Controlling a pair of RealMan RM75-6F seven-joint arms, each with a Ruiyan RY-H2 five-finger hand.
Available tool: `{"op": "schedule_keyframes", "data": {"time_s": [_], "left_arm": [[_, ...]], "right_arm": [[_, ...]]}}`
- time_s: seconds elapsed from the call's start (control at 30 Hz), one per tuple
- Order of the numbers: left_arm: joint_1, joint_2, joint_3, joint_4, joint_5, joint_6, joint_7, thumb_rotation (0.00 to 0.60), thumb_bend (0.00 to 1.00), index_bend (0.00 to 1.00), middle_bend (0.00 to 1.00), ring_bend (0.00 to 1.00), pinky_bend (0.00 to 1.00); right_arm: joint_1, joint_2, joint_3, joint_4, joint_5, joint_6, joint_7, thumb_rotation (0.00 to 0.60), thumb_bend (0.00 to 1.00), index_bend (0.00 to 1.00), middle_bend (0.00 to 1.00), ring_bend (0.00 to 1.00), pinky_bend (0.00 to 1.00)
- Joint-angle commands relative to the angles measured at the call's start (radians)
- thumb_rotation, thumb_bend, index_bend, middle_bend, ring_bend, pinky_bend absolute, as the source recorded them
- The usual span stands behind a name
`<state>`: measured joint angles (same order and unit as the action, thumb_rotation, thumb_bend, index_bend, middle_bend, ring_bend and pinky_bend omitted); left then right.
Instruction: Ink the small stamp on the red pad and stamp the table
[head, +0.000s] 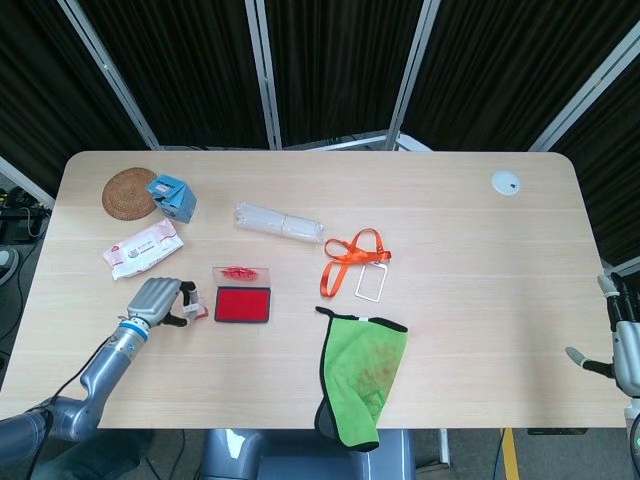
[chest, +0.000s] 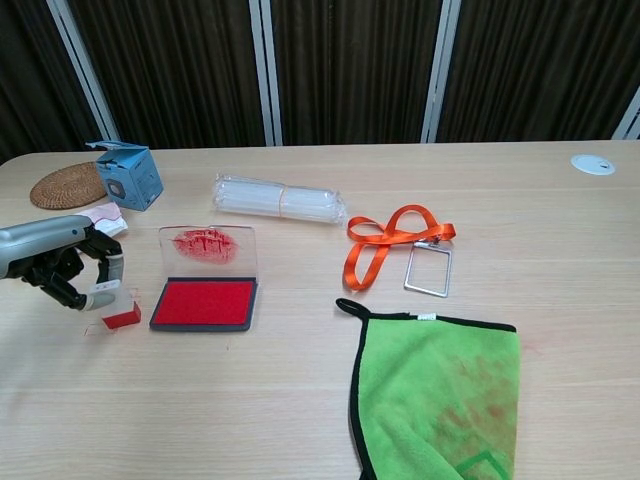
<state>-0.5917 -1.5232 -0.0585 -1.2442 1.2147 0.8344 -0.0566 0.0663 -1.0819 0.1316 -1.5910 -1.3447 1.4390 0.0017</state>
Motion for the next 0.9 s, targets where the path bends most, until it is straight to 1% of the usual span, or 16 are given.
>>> {"op": "schedule_keyframes", "data": {"time_s": [0.03, 0.07, 0.13, 0.2, 0.4, 0.43, 0.53, 0.6, 0.73, 0.8, 0.83, 0.87, 0.9], "left_arm": [[0.001, 0.0, -0.001, 0.002, -0.003, -0.002, 0.006, 0.6, 0.31, 0.49, 0.47, 0.85, 0.89], [0.002, 0.0, -0.003, 0.002, -0.005, 0.0, 0.01, 0.6, 0.27, 0.48, 0.45, 0.85, 0.88], [0.005, 0.001, -0.005, -0.001, -0.006, 0.005, 0.016, 0.6, 0.22, 0.46, 0.43, 0.85, 0.88], [0.006, 0.003, -0.005, -0.006, -0.006, 0.007, 0.023, 0.6, 0.2, 0.44, 0.4, 0.84, 0.88], [0.012, 0.013, -0.005, -0.022, -0.005, 0.01, 0.029, 0.6, 0.19, 0.41, 0.36, 0.84, 0.88], [0.017, 0.02, -0.009, -0.03, -0.001, 0.023, 0.022, 0.6, 0.19, 0.4, 0.34, 0.84, 0.88], [0.036, 0.04, -0.013, -0.051, 0.038, 0.077, -0.011, 0.6, 0.18, 0.39, 0.32, 0.84, 0.87], [0.058, 0.066, -0.012, -0.072, 0.079, 0.138, -0.038, 0.6, 0.17, 0.38, 0.31, 0.83, 0.86], [0.129, 0.146, -0.007, -0.129, 0.176, 0.326, -0.073, 0.6, 0.12, 0.37, 0.3, 0.8, 0.84], [0.158, 0.178, -0.006, -0.155, 0.195, 0.387, -0.071, 0.6, 0.06, 0.37, 0.29, 0.75, 0.8], [0.17, 0.19, -0.005, -0.166, 0.199, 0.41, -0.068, 0.6, 0.03, 0.35, 0.26, 0.68, 0.73], [0.182, 0.202, -0.005, -0.178, 0.202, 0.431, -0.063, 0.6, 0.02, 0.33, 0.22, 0.6, 0.65], [0.2, 0.22, -0.002, -0.199, 0.2, 0.456, -0.047, 0.6, 0.0, 0.28, 0.13, 0.46, 0.48]], "right_arm": [[0.0, 0.0, 0.0, 0.0, 0.0, -0.001, -0.001, 0.6, 0.0, 0.0, 0.0, 0.0, 0.0], [0.0, 0.0, 0.0, 0.001, 0.0, -0.001, -0.001, 0.6, 0.0, 0.0, 0.0, 0.0, 0.0], [0.0, 0.0, 0.0, 0.001, 0.0, 0.0, -0.002, 0.6, 0.0, 0.0, 0.0, 0.0, 0.0], [0.0, 0.0, 0.0, 0.001, 0.0, 0.0, -0.002, 0.6, 0.0, 0.0, 0.0, 0.0, 0.0], [-0.001, 0.001, -0.001, -0.001, -0.002, 0.002, -0.002, 0.6, 0.0, 0.0, 0.0, 0.0, 0.0], [-0.001, 0.001, -0.002, -0.002, -0.003, 0.002, -0.002, 0.6, 0.0, 0.0, 0.0, 0.0, 0.0], [-0.001, 0.002, -0.004, -0.006, -0.005, 0.001, -0.001, 0.6, 0.0, 0.0, 0.0, 0.0, 0.0], [-0.002, 0.004, -0.005, -0.01, -0.009, 0.002, 0.002, 0.6, 0.0, 0.0, 0.0, 0.0, 0.0], [-0.007, 0.011, -0.01, -0.019, -0.026, 0.014, 0.007, 0.6, 0.0, 0.0, 0.0, 0.0, 0.0], [-0.01, 0.014, -0.012, -0.021, -0.032, 0.019, 0.011, 0.6, 0.0, 0.0, 0.0, 0.0, 0.0], [-0.01, 0.015, -0.013, -0.022, -0.034, 0.021, 0.012, 0.6, 0.0, 0.0, 0.0, 0.0, 0.0], [-0.011, 0.016, -0.014, -0.023, -0.036, 0.022, 0.014, 0.6, 0.0, 0.0, 0.0, 0.0, 0.0], [-0.012, 0.018, -0.015, -0.024, -0.04, 0.023, 0.018, 0.6, 0.0, 0.0, 0.0, 0.0, 0.0]]}}
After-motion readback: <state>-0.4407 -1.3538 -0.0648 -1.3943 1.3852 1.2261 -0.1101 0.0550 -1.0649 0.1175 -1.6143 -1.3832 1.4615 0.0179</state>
